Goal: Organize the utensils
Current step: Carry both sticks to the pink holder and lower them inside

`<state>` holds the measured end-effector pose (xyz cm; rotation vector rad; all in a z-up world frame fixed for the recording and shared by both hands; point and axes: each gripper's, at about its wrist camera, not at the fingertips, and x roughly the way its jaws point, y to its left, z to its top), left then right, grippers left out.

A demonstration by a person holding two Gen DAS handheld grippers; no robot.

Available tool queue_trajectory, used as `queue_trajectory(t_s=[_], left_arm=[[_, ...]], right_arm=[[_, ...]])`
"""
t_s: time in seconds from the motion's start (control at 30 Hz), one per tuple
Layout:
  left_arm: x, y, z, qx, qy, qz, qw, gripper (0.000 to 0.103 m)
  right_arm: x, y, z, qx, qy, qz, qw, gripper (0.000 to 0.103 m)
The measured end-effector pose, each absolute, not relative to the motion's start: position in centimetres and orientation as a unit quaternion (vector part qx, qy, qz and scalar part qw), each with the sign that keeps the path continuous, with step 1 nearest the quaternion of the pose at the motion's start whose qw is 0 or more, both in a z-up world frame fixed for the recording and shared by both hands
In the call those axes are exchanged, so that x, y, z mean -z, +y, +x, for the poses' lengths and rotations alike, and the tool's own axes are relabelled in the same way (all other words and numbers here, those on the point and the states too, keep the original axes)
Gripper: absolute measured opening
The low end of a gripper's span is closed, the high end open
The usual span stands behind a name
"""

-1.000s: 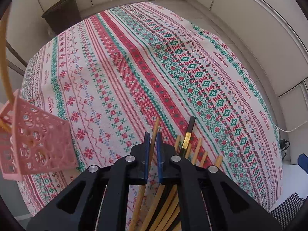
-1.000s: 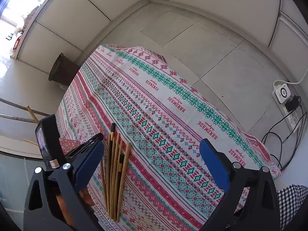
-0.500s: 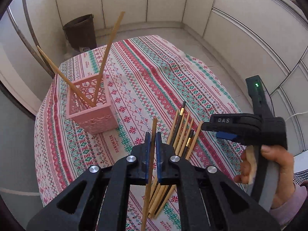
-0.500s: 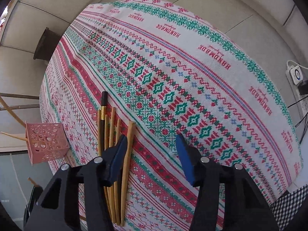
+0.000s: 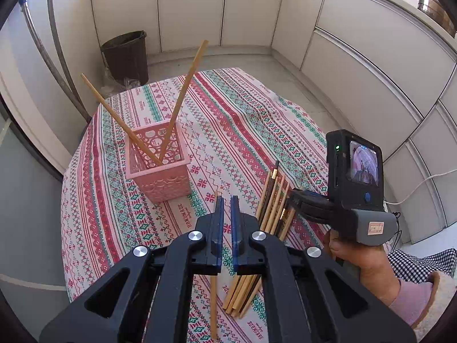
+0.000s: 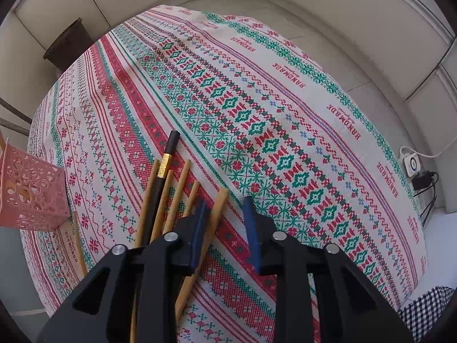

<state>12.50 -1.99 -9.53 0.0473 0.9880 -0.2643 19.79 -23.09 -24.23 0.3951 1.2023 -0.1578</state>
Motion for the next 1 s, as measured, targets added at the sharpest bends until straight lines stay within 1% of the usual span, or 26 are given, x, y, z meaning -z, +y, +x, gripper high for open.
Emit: queue_trajectory(t_s=[0.1,0.23,0.27,0.3,0.33,0.53,0.6,0.83,0.87,0.9,1.0], left_arm=[[11.0,-1.5,13.2,0.130,0.502,0.008,0.855,0.004],[15.0,-1.0,15.0,0.131,0.577,-0.018,0.806,0.005],[16.2,-1.2,15.4,0.127,0.594,-0.016,0.794,0.008],[17.2,-1.4,15.9,0.118,0.605,-0.009,0.787,0.014],[18.3,-1.8,16.5,0.106,0.615,0.005,0.781,0.016],[21.8,-3.4,19.1,0.067,0.637,0.032,0.767,0.016],[22.3,-3.8,19.8,0.050,0.632,0.046,0.772,0.018],[23.1,-4.2,21.6,0.048,0.632,0.052,0.772,0.021],[23.1,-4.2,21.6,0.050,0.630,0.056,0.773,0.019],[23.1,-4.5,21.8,0.056,0.629,0.057,0.774,0.011],[23.0,-4.8,21.6,0.065,0.616,0.060,0.783,0.005]], right_arm=[[24.1,-25.1,19.4,0.057,0.554,0.234,0.797,0.008],[21.8,-27.1,18.3,0.043,0.522,0.257,0.813,0.008],[21.1,-27.4,18.0,0.037,0.515,0.259,0.816,0.008],[20.6,-27.7,17.8,0.032,0.509,0.261,0.819,0.008],[19.9,-28.1,17.4,0.023,0.503,0.263,0.823,0.008],[18.0,-29.2,16.4,-0.004,0.492,0.265,0.829,0.008],[17.8,-29.5,16.3,-0.006,0.491,0.265,0.830,0.008],[17.3,-30.3,16.4,-0.022,0.492,0.274,0.826,0.008],[17.2,-30.3,16.4,-0.024,0.491,0.273,0.827,0.008],[17.1,-30.2,16.4,-0.026,0.491,0.272,0.828,0.008],[16.4,-29.7,16.2,-0.033,0.483,0.265,0.834,0.008]])
